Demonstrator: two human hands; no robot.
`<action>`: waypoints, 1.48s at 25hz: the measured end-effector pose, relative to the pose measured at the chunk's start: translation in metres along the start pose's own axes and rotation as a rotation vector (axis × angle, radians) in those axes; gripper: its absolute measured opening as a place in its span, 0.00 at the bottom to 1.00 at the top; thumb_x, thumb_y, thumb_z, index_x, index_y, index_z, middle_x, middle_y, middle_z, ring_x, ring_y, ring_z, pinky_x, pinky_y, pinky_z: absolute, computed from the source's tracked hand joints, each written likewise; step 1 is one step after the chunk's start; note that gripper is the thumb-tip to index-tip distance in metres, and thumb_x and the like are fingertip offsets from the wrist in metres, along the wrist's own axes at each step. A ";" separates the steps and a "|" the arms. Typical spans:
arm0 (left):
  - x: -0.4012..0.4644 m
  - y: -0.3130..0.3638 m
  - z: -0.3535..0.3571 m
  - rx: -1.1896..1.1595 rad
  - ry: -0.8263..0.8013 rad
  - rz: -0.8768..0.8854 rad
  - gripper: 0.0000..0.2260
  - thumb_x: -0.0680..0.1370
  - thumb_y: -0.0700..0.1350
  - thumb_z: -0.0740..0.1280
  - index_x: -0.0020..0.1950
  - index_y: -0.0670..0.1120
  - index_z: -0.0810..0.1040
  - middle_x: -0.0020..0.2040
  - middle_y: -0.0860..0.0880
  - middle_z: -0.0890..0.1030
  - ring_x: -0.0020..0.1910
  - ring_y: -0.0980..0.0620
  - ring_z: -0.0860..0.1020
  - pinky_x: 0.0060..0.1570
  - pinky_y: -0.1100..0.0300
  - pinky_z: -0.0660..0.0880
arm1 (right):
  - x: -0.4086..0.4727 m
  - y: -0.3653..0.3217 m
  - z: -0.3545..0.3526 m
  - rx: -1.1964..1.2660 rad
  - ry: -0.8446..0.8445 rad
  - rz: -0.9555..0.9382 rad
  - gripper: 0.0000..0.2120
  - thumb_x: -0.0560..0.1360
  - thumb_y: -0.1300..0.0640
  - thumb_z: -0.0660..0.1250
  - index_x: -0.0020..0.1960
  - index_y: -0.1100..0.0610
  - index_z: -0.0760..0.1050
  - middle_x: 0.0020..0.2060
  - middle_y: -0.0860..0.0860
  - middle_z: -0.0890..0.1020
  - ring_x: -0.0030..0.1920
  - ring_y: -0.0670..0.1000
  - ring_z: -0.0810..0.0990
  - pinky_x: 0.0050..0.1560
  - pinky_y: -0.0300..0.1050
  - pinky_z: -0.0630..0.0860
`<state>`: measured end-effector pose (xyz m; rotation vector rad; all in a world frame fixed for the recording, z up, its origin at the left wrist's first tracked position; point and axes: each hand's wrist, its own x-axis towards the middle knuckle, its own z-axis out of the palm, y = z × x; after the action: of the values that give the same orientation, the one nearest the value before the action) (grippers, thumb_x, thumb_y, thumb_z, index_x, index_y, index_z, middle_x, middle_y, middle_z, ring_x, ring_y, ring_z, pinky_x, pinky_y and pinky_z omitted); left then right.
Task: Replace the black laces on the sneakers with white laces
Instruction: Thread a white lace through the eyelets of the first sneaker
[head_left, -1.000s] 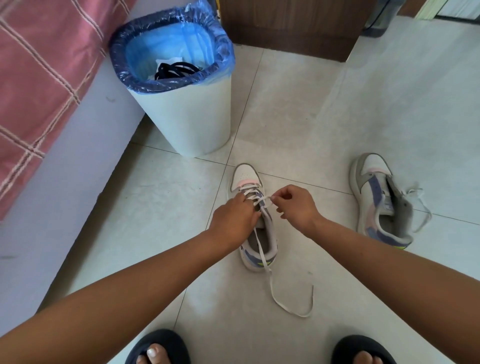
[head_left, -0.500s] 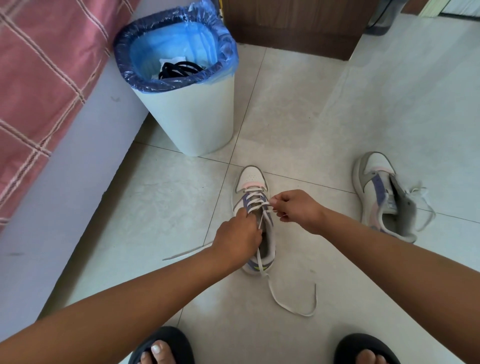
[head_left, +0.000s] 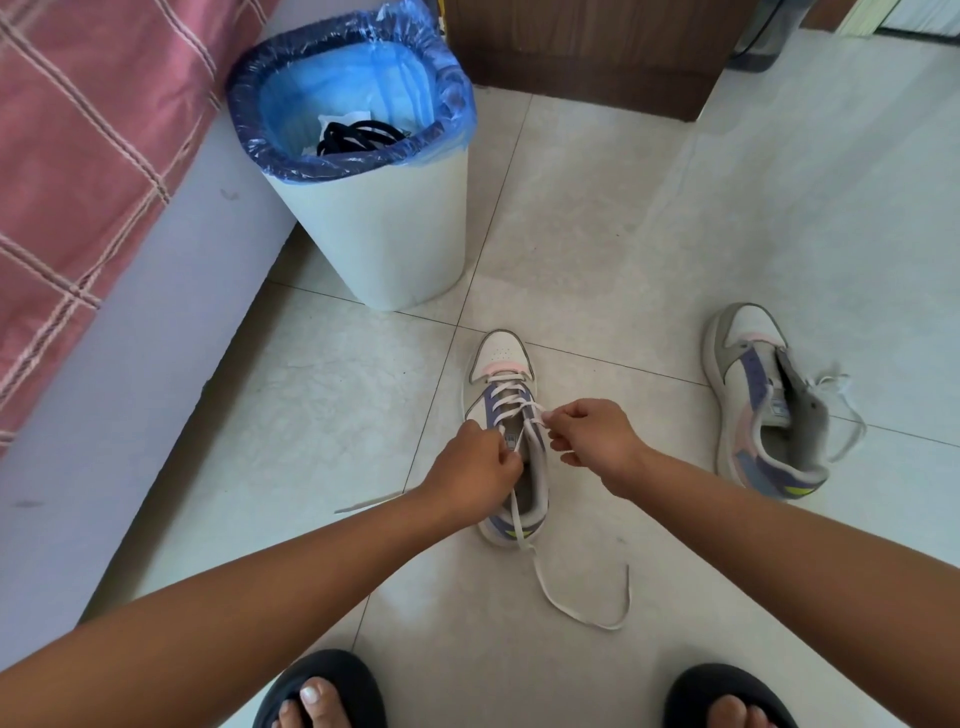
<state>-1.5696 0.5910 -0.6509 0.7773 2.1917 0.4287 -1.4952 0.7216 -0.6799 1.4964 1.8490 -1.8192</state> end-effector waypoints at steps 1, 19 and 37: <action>0.000 0.000 0.000 0.003 0.001 -0.002 0.18 0.79 0.45 0.59 0.29 0.47 0.62 0.40 0.44 0.68 0.33 0.49 0.68 0.32 0.60 0.62 | 0.000 -0.004 -0.001 0.072 -0.021 0.040 0.08 0.77 0.60 0.66 0.46 0.66 0.77 0.35 0.55 0.77 0.33 0.48 0.75 0.34 0.38 0.71; -0.003 -0.006 -0.008 0.026 -0.025 0.137 0.16 0.80 0.46 0.59 0.32 0.48 0.65 0.39 0.49 0.67 0.37 0.50 0.69 0.35 0.59 0.62 | -0.030 0.010 0.011 -0.386 -0.068 -0.293 0.15 0.74 0.60 0.65 0.39 0.51 0.58 0.33 0.48 0.69 0.31 0.46 0.65 0.31 0.37 0.63; -0.032 -0.023 -0.065 0.104 0.071 0.471 0.09 0.78 0.50 0.60 0.41 0.48 0.71 0.40 0.54 0.74 0.39 0.59 0.72 0.39 0.67 0.66 | -0.052 0.010 0.013 -0.787 0.060 -0.530 0.07 0.79 0.51 0.58 0.50 0.54 0.69 0.38 0.49 0.78 0.38 0.54 0.77 0.38 0.47 0.72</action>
<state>-1.6101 0.5491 -0.6027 1.3621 2.0981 0.5827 -1.4690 0.6815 -0.6533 0.8236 2.7075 -0.9259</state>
